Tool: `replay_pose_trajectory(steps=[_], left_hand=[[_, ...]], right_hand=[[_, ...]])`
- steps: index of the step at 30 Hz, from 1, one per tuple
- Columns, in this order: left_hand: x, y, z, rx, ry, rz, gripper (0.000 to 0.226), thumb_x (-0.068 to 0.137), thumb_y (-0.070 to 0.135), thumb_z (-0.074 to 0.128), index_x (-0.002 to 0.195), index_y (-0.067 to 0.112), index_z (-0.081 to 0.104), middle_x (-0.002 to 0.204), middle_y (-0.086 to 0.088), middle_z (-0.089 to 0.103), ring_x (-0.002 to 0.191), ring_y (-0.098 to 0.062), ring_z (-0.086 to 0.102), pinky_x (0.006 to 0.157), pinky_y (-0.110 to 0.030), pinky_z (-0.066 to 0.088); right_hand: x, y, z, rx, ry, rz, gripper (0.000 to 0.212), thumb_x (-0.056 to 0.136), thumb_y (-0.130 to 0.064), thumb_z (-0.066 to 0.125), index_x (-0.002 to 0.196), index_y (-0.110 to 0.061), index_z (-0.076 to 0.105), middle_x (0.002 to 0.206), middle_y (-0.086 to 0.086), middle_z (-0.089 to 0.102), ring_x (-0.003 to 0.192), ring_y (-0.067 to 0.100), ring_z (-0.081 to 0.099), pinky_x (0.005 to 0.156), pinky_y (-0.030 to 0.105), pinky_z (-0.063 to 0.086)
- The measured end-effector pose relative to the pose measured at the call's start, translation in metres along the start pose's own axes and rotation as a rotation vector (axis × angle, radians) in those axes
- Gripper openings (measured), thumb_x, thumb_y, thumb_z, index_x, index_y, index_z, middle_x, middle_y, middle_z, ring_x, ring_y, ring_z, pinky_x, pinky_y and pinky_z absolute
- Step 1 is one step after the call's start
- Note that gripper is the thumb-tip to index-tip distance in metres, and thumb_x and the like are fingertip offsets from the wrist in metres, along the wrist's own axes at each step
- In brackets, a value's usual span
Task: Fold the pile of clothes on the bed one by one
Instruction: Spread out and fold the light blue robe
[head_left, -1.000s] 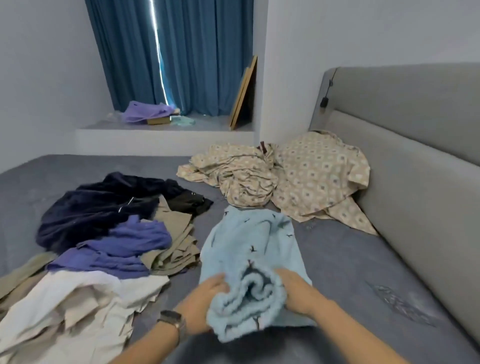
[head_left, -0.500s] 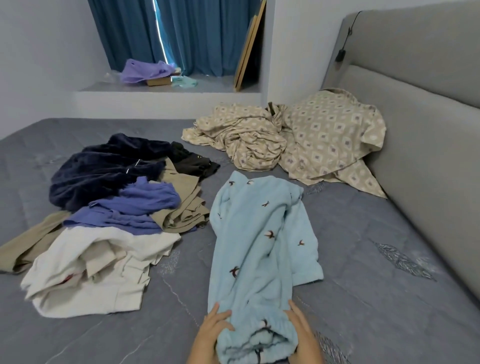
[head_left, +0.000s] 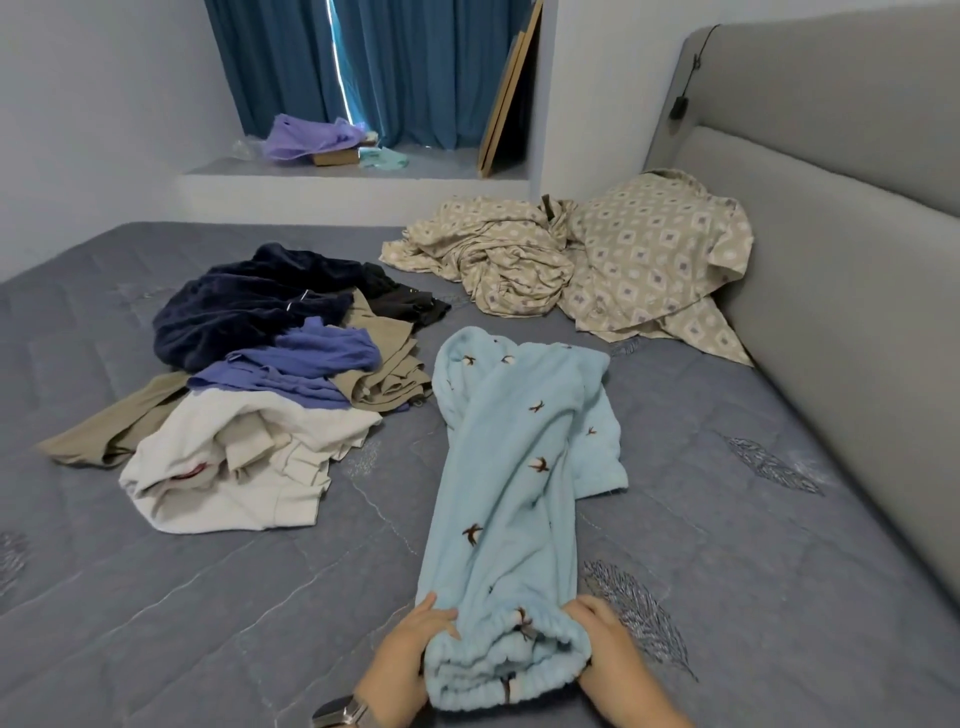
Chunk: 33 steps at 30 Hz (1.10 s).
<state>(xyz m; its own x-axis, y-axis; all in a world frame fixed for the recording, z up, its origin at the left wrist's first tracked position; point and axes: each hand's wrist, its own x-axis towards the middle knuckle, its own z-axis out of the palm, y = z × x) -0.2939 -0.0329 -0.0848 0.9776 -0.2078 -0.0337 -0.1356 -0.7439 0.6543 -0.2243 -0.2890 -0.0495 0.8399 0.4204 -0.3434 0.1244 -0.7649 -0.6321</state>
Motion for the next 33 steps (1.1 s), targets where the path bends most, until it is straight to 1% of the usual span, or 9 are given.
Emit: replay_pose_trajectory(steps=[3, 8, 11, 14, 19, 22, 28, 31, 33], left_hand=[[-0.026, -0.020, 0.013, -0.241, -0.143, -0.277, 0.055, 0.100, 0.022, 0.042, 0.151, 0.017, 0.022, 0.160, -0.003, -0.007, 0.148, -0.019, 0.005, 0.114, -0.024, 0.018], [-0.048, 0.018, 0.022, -0.316, -0.088, -0.486, 0.077, 0.089, 0.044, 0.052, 0.151, 0.012, 0.019, 0.160, 0.001, 0.005, 0.146, -0.012, 0.014, 0.115, -0.023, 0.020], [-0.057, 0.053, 0.008, -0.159, 0.008, -0.346, 0.063, 0.064, 0.068, 0.049, 0.123, 0.045, 0.040, 0.149, 0.025, 0.014, 0.137, 0.010, 0.001, 0.112, -0.027, 0.022], [-0.066, 0.065, 0.004, -0.165, 0.040, -0.396, 0.070, 0.047, 0.084, 0.055, 0.110, 0.077, 0.026, 0.141, 0.014, 0.021, 0.137, -0.010, 0.023, 0.108, -0.025, 0.029], [-0.058, 0.069, 0.000, -0.519, 0.244, -0.421, 0.056, 0.067, 0.034, 0.078, 0.107, 0.060, 0.051, 0.103, 0.004, 0.069, 0.093, -0.002, 0.065, 0.083, -0.017, 0.051], [-0.048, 0.059, 0.001, -0.707, 0.314, -0.487, 0.044, 0.073, 0.017, 0.078, 0.107, 0.034, 0.056, 0.108, -0.008, 0.069, 0.096, -0.023, 0.068, 0.085, -0.040, 0.055], [-0.023, 0.057, -0.011, -0.758, 0.614, -0.424, 0.030, 0.084, 0.017, 0.067, 0.107, 0.033, 0.056, 0.109, -0.001, 0.066, 0.105, -0.025, 0.063, 0.091, -0.039, 0.050], [-0.019, 0.075, -0.020, -0.989, 0.774, -0.357, 0.040, 0.086, 0.012, 0.064, 0.117, 0.035, 0.055, 0.118, -0.002, 0.062, 0.109, -0.023, 0.059, 0.095, -0.036, 0.051], [-0.010, 0.079, -0.020, -1.032, 0.872, -0.433, 0.062, 0.085, 0.001, 0.064, 0.137, 0.027, 0.041, 0.121, -0.003, 0.056, 0.108, -0.021, 0.056, 0.088, -0.026, 0.053]], right_hand=[[-0.022, -0.017, -0.006, -0.010, -0.053, 0.108, 0.025, 0.086, -0.041, 0.042, 0.088, -0.066, 0.047, 0.147, 0.000, 0.032, 0.131, 0.010, 0.040, 0.101, 0.015, 0.027], [-0.045, -0.014, 0.001, -0.051, -0.071, 0.085, 0.044, 0.095, -0.030, 0.042, 0.137, -0.015, 0.046, 0.145, 0.006, 0.040, 0.135, 0.018, 0.039, 0.104, 0.022, 0.031], [-0.068, -0.009, 0.005, -0.009, -0.090, 0.000, 0.046, 0.082, -0.041, 0.050, 0.128, -0.033, 0.049, 0.133, -0.006, 0.055, 0.120, 0.006, 0.052, 0.096, 0.016, 0.040], [-0.076, -0.004, 0.008, 0.060, -0.050, -0.086, 0.059, 0.078, -0.043, 0.061, 0.129, -0.055, 0.035, 0.134, -0.015, 0.053, 0.120, -0.002, 0.050, 0.096, 0.013, 0.040], [-0.072, -0.017, 0.008, 0.142, 0.070, -0.125, 0.068, 0.087, -0.035, 0.064, 0.108, -0.081, 0.020, 0.133, -0.009, 0.037, 0.121, -0.001, 0.041, 0.097, 0.009, 0.026], [-0.061, -0.034, 0.010, 0.189, 0.175, -0.118, 0.059, 0.092, -0.046, 0.054, 0.095, -0.086, 0.011, 0.124, -0.007, 0.038, 0.108, -0.010, 0.040, 0.087, 0.000, 0.023], [-0.043, -0.058, 0.027, 0.402, 0.190, -0.168, 0.016, 0.089, -0.046, 0.057, 0.100, -0.048, 0.045, 0.118, -0.002, 0.053, 0.104, -0.004, 0.051, 0.086, 0.007, 0.037], [-0.040, -0.070, 0.039, 0.399, 0.102, -0.208, 0.036, 0.081, -0.071, 0.050, 0.109, -0.053, 0.037, 0.127, -0.008, 0.049, 0.111, -0.003, 0.049, 0.088, 0.002, 0.033], [-0.038, -0.075, 0.043, 0.373, 0.011, -0.221, 0.038, 0.088, -0.044, 0.059, 0.115, -0.051, 0.033, 0.134, -0.013, 0.040, 0.123, 0.000, 0.043, 0.092, 0.000, 0.029]])
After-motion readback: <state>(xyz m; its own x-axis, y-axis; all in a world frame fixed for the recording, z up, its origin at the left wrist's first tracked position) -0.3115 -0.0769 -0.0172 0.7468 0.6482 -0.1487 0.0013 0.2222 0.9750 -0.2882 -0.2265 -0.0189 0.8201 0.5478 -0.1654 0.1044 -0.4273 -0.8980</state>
